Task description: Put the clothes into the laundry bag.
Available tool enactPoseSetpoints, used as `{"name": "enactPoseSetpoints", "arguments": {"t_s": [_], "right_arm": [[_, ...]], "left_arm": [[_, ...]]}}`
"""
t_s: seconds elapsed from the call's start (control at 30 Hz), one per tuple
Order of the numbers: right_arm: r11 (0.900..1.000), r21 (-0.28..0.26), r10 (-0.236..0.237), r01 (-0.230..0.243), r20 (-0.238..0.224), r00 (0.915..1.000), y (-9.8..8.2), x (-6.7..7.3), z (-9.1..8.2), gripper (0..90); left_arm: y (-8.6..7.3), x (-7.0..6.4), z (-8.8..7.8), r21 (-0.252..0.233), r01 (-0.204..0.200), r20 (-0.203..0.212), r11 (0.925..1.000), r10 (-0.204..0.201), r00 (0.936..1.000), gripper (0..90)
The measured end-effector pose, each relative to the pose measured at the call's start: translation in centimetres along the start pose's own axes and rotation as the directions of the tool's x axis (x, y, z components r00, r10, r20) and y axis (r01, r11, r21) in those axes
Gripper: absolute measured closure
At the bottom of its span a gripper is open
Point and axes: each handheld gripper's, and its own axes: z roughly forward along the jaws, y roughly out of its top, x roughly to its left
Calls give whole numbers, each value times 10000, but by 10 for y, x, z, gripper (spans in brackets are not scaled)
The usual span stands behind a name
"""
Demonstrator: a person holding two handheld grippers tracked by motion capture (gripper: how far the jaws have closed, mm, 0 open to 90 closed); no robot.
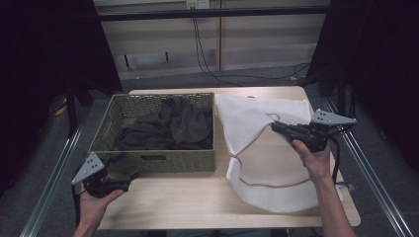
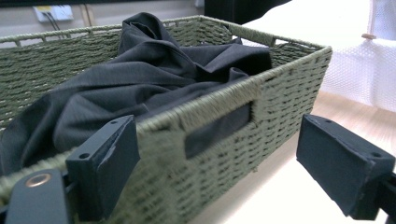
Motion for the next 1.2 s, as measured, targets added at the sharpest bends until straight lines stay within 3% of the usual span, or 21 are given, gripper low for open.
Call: {"name": "enactPoseSetpoints", "arguments": {"t_s": [0.07,0.2,0.3,0.37,0.4,0.53,0.7,0.73,0.8,0.93,1.03,1.1,1.13,1.2], "right_arm": [[10000,-7,78,-78,-63,10000,-1,0,1,888],[9999,127,34,-33,-96,9999,-2,1,4,888],[9998,179,17,-16,-102,9999,-3,1,5,887],[9998,203,-26,29,-125,9999,-3,1,5,887],[9998,216,-20,23,-144,9999,-3,1,5,887],[9997,234,5,-1,-132,9999,-4,2,6,887],[9996,275,-26,30,-152,9999,-4,1,6,887],[9996,296,21,-16,-156,9999,-5,1,6,886],[9995,307,5,0,-161,9999,-5,1,7,887],[9994,338,14,-9,-150,9999,-5,1,7,886],[9995,327,-6,10,-131,9999,-5,0,6,886],[9994,355,4,0,-95,10000,-5,-1,6,886],[9993,378,-9,13,-89,10000,-6,-1,6,886],[9991,415,-26,29,-82,10000,-6,0,7,886]], "left_arm": [[10,5,3,-89,-284,-379,9996,280,9989,122],[30,17,10,-43,-612,-55,9981,611,9981,122],[43,27,19,75,-527,284,9986,525,9982,114],[51,34,26,473,-779,261,9958,767,9967,113],[55,39,31,578,-784,564,9952,752,9956,105],[71,53,46,857,-836,616,9928,785,9950,74],[87,63,64,1329,-1456,1046,9804,1322,9857,48],[89,65,69,1448,-1369,1258,9799,1190,9849,44],[93,69,79,1791,-1745,1477,9682,1489,9778,36],[98,75,99,2103,-1581,1530,9648,1273,9800,44],[96,78,114,2436,-1789,1764,9532,1379,9746,48],[92,81,123,2841,-1842,1804,9409,1362,9741,56],[90,82,127,2947,-1732,1833,9398,1223,9754,55],[84,85,135,3196,-1559,2210,9347,864,9714,55]]}}
